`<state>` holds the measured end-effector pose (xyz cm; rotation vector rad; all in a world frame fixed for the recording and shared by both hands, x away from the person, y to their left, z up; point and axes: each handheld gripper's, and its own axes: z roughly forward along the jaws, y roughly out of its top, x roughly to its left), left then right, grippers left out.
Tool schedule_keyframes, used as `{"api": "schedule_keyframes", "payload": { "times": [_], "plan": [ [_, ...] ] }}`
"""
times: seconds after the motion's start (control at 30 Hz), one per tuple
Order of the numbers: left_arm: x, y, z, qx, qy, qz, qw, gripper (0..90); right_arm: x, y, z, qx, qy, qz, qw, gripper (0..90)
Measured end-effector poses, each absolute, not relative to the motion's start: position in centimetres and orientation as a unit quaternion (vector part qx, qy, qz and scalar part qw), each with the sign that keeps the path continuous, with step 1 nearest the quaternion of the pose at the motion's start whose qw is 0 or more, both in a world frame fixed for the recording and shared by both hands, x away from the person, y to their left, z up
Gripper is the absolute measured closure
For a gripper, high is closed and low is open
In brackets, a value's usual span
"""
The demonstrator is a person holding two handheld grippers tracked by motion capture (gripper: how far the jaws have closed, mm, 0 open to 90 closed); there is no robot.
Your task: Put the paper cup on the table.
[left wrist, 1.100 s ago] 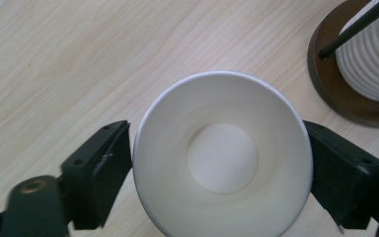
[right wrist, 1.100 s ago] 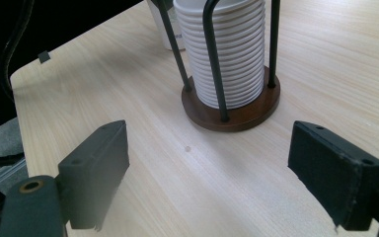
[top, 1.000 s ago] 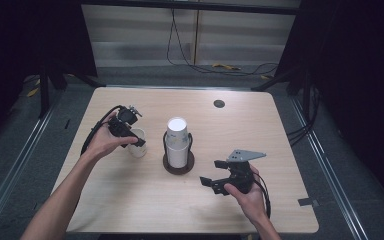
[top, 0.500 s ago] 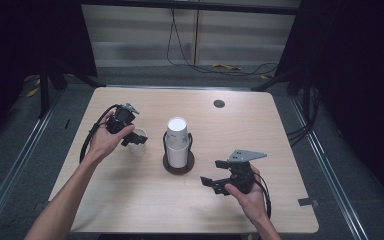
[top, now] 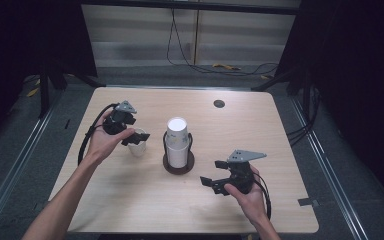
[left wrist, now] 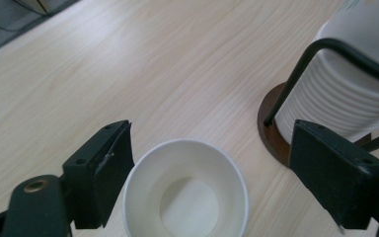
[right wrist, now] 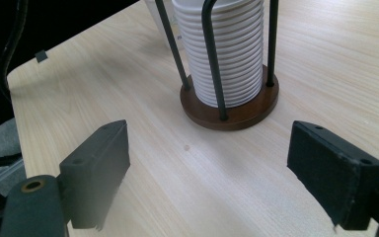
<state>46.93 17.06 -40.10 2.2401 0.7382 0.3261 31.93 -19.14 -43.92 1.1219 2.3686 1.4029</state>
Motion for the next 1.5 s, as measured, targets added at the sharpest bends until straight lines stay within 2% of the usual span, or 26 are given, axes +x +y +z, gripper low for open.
{"api": "schedule_keyframes", "payload": {
  "times": [0.2,0.67,1.0,1.27,1.37,1.5],
  "plan": [
    [46.0,17.6,-39.5,0.852,0.289,0.135,0.414,17.5,31.9,-19.1,-43.9,0.379,0.793,0.468,0.091,16.6],
    [43.7,19.5,-40.1,0.824,0.293,0.135,0.466,17.5,31.8,-19.2,-43.8,0.382,0.792,0.465,0.104,17.1],
    [41.7,19.8,-40.9,0.813,0.293,0.128,0.487,20.0,31.9,-19.1,-44.0,0.383,0.793,0.464,0.099,17.0],
    [40.1,19.6,-41.4,0.817,0.291,0.135,0.479,21.7,31.9,-19.2,-44.1,0.386,0.791,0.464,0.099,17.0],
    [39.2,19.6,-41.5,0.806,0.293,0.114,0.502,21.7,31.9,-19.2,-44.2,0.387,0.789,0.468,0.093,17.0],
    [38.5,19.7,-42.2,0.812,0.286,0.119,0.495,20.5,31.9,-19.4,-44.2,0.391,0.786,0.469,0.097,17.0]
  ]
}}
